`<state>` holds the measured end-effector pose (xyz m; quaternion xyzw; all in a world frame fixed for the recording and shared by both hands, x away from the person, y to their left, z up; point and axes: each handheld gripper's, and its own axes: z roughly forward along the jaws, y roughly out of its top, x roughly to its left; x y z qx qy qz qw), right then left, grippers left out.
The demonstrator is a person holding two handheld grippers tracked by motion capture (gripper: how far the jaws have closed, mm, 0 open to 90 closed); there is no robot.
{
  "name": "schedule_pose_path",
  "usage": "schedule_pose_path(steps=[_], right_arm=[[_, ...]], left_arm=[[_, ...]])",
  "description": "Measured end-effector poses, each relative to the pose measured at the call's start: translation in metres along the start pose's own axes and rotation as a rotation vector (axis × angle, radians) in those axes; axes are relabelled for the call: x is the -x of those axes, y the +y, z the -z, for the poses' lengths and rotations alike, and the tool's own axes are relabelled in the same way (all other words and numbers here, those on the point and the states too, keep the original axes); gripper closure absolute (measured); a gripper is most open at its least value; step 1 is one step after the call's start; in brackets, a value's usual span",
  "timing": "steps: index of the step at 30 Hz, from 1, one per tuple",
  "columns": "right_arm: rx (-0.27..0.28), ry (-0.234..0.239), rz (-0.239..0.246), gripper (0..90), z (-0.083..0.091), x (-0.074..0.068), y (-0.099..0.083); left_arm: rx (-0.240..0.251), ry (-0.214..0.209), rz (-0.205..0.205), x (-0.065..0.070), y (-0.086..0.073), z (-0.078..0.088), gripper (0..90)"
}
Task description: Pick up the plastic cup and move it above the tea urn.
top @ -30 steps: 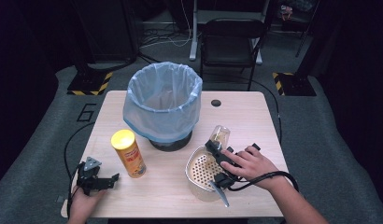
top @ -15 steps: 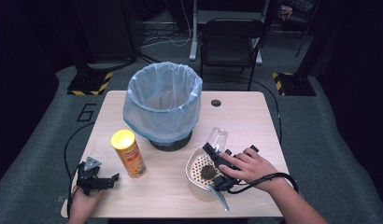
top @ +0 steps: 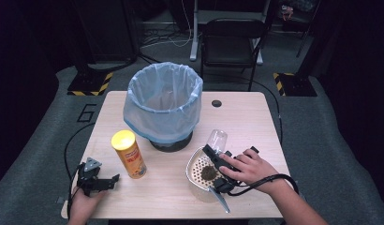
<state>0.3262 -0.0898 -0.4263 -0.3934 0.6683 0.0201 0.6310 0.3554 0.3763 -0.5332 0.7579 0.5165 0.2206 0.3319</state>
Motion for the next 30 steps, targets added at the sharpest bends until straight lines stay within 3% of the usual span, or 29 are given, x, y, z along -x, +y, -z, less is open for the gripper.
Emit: schedule_pose_path(steps=[9, 11, 13, 15, 20, 21, 22, 24, 26, 28, 30], right_arm=[[0.025, 0.003, -0.002, 37.7, 0.0, 0.003, -0.001], [0.027, -0.003, -0.031, 37.7, 0.0, 0.002, -0.002], [0.032, 0.023, -0.03, 37.6, 0.001, 0.003, -0.003], [0.035, -0.003, -0.017, 37.7, 0.0, 0.006, -0.004], [0.029, -0.044, -0.041, 37.6, 0.0, 0.009, -0.006], [0.03, -0.012, -0.041, 37.6, 0.0, 0.008, -0.007], [0.031, -0.041, -0.056, 37.5, 0.0, 0.009, -0.007], [0.042, -0.048, -0.101, 37.3, 0.0, 0.008, -0.007], [0.058, -0.053, -0.171, 37.2, 0.0, 0.009, -0.008], [0.061, -0.09, -0.294, 37.0, 0.0, 0.007, -0.011], [0.063, -0.103, -0.358, 36.9, 0.0, 0.007, -0.014]], left_arm=[[0.0, 0.0, 0.0, 0.0, 0.0, 0.0, 1.0], [0.0, 0.0, 0.0, 0.0, 0.0, 0.0, 1.0], [-0.002, 0.0, -0.001, 0.0, 0.0, 0.0, 1.0], [-0.001, 0.0, 0.0, 0.0, 0.0, 0.0, 1.0], [0.0, 0.0, 0.0, 0.0, 0.0, 0.0, 1.0], [0.0, 0.0, 0.0, 0.0, 0.0, 0.0, 1.0], [-0.001, 0.0, 0.0, 0.0, 0.0, 0.0, 1.0], [-0.001, 0.0, 0.0, 0.0, 0.0, 0.0, 1.0], [-0.001, 0.0, 0.0, 0.0, 0.0, 0.0, 1.0], [0.0, 0.0, 0.0, 0.0, 0.0, 0.0, 1.0], [0.0, 0.0, 0.0, 0.0, 0.0, 0.0, 1.0]])
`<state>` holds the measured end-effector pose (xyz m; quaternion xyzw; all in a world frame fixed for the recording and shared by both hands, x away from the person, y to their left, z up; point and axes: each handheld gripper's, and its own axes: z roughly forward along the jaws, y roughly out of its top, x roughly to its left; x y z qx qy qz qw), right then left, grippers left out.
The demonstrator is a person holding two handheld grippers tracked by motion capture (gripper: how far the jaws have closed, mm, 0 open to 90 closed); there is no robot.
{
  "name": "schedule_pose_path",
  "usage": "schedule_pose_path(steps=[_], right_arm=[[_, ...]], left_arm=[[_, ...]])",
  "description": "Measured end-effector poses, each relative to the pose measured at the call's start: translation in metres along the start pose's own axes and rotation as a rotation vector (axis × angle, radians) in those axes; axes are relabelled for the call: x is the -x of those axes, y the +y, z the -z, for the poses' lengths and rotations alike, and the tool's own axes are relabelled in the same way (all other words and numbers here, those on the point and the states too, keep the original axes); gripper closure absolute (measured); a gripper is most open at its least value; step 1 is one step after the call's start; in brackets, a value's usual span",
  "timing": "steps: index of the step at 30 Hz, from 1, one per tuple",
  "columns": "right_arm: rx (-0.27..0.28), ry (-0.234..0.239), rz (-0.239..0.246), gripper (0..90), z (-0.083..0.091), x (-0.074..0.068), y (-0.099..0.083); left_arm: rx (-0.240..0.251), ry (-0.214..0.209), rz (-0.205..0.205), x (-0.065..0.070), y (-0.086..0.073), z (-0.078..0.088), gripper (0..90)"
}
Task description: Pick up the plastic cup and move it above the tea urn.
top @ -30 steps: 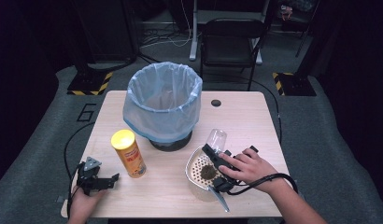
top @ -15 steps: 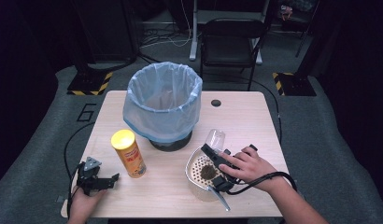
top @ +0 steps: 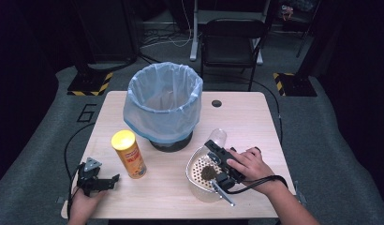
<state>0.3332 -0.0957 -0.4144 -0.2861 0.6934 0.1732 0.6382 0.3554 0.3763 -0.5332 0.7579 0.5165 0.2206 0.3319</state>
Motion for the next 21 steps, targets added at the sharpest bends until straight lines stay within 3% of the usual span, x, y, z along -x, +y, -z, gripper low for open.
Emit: schedule_pose_path(steps=[6, 12, 17, 18, 21], right_arm=[[0.046, -0.045, -0.33, 35.8, 0.001, 0.004, -0.01], [0.128, -0.064, -0.752, 35.2, 0.002, 0.012, -0.029], [0.192, -0.06, -0.992, 35.3, 0.002, 0.018, -0.045], [0.197, -0.058, -1.02, 35.3, 0.002, 0.019, -0.046], [0.243, -0.02, -1.201, 35.3, 0.001, 0.018, -0.054]], left_arm=[[-0.001, 0.0, 0.0, 0.0, 0.0, 0.0, 1.0], [0.0, 0.0, 0.0, 0.0, 0.0, 0.0, 1.0], [0.0, 0.0, 0.0, 0.0, 0.0, 0.0, 1.0], [-0.001, 0.0, 0.0, 0.0, 0.0, 0.0, 1.0], [-0.001, 0.0, 0.0, 0.0, 0.0, 0.0, 1.0]])
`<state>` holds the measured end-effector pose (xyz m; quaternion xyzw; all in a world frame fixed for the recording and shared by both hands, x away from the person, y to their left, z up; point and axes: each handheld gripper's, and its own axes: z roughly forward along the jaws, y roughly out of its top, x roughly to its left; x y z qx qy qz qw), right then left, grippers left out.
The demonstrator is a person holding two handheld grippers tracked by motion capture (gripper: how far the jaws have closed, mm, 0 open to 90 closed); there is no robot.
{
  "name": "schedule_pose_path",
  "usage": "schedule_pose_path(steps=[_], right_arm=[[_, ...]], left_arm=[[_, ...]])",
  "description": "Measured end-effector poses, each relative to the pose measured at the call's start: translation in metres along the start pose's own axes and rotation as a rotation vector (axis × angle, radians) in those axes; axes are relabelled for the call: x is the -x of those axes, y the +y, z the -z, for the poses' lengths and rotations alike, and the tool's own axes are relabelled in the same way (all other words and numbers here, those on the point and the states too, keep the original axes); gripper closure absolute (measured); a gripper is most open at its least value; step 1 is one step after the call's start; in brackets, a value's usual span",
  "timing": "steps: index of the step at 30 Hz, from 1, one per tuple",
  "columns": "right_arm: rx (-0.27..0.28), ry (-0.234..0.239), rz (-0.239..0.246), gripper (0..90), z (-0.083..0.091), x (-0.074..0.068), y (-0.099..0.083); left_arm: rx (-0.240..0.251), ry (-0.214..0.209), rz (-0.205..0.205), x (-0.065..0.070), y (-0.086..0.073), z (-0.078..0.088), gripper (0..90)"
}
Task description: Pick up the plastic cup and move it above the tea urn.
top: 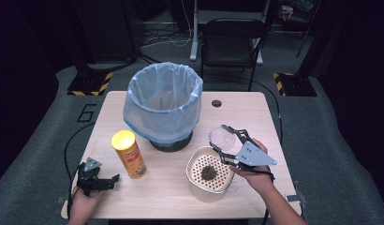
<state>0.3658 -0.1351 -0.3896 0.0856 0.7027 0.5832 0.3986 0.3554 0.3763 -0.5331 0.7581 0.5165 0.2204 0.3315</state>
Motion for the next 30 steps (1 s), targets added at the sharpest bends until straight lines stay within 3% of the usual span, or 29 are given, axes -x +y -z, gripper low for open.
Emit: schedule_pose_path(steps=[7, 10, 12, 22, 30], right_arm=[[0.049, 0.067, -0.282, 35.6, -0.001, 0.012, -0.003], [0.062, 0.087, -0.356, 35.8, -0.001, 0.017, 0.001], [0.062, 0.097, -0.375, 35.9, -0.001, 0.02, 0.005], [0.037, 0.138, -0.385, 35.9, -0.002, 0.028, 0.027], [0.009, 0.155, -0.386, 35.8, -0.005, 0.033, 0.035]], left_arm=[[0.001, 0.0, 0.0, 0.0, 0.0, 0.0, 1.0], [-0.001, 0.0, 0.0, 0.0, 0.0, 0.0, 1.0], [0.0, 0.0, 0.0, 0.0, 0.0, 0.0, 1.0], [0.0, 0.0, 0.0, 0.0, 0.0, 0.0, 1.0], [0.001, 0.0, 0.0, 0.0, 0.0, 0.0, 1.0]])
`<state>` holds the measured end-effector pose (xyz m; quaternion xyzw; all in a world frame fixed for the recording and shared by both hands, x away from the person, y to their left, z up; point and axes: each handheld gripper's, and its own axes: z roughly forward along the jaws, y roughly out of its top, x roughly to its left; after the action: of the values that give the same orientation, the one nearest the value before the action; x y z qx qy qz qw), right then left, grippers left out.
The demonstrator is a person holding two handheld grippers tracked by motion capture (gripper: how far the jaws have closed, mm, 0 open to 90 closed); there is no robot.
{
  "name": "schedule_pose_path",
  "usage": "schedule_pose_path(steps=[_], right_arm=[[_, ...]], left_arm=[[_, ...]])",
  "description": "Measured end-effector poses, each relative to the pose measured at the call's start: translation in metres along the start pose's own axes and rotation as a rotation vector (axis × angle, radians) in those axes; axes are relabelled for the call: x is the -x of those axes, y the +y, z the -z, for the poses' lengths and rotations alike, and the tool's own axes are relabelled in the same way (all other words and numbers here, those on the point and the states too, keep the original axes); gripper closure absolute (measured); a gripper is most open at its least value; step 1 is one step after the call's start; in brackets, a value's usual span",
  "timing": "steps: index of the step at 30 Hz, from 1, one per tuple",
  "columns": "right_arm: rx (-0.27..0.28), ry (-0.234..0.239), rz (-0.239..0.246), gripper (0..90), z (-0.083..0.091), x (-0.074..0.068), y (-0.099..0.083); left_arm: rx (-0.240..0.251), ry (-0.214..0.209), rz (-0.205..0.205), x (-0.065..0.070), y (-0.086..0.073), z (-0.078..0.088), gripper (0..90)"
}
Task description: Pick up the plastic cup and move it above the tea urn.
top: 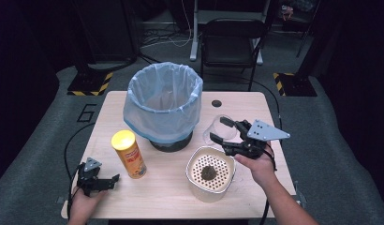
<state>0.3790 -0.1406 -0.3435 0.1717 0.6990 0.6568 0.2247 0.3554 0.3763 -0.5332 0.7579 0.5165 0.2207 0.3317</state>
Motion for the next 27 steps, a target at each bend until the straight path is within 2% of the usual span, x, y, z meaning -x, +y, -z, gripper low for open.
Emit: schedule_pose_path(steps=[5, 14, 20, 27], right_arm=[[-0.031, -0.003, 0.022, 35.7, -0.002, 0.0, 0.011], [-0.047, -0.007, 0.03, 35.9, -0.015, 0.007, 0.047], [-0.048, -0.004, 0.048, 35.8, -0.034, 0.01, 0.069], [-0.083, -0.004, 0.055, 35.8, -0.061, 0.013, 0.09]], left_arm=[[-0.001, 0.001, 0.001, 0.0, 0.0, 0.0, 1.0], [-0.003, 0.002, 0.001, 0.0, 0.0, 0.0, 1.0], [-0.007, 0.001, 0.0, 0.0, 0.0, 0.0, 1.0], [-0.006, 0.002, 0.001, 0.0, 0.0, 0.0, 1.0]])
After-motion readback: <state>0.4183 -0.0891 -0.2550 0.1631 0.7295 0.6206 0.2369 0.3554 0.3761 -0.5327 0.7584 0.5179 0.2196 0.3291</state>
